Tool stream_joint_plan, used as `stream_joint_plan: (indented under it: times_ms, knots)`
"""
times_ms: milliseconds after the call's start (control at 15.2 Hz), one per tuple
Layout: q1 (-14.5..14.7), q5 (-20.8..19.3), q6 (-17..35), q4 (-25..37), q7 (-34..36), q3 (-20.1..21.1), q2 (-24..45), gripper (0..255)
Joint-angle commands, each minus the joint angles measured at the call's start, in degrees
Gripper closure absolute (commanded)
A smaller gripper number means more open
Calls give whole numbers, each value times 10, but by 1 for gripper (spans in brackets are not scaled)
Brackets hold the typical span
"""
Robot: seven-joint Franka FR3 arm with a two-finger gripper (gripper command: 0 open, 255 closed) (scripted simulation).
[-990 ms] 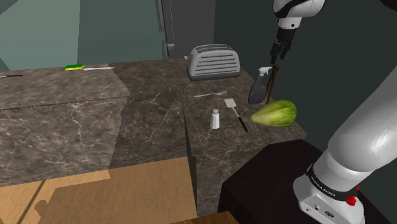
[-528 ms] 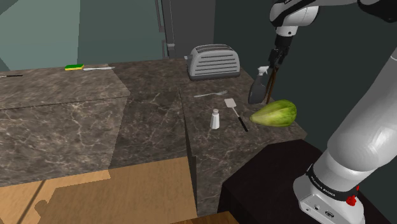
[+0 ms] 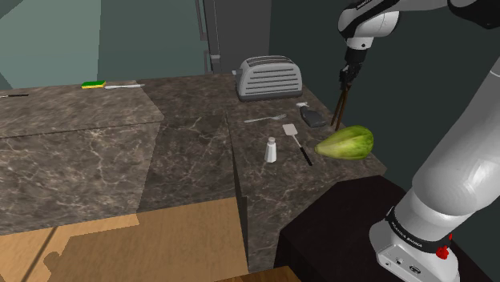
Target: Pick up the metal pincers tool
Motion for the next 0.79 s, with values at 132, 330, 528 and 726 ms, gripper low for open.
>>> stream_joint_plan:
  times_ms: [132, 330, 528, 726]
  knots:
    - [0, 0, 0, 0, 0, 0, 0, 255]
    - [0, -2, -7, 4, 0, 0, -3, 255]
    - [1, -6, -29, 19, 3, -1, -10, 255]
    - [1, -10, -51, 35, 6, -1, -17, 255]
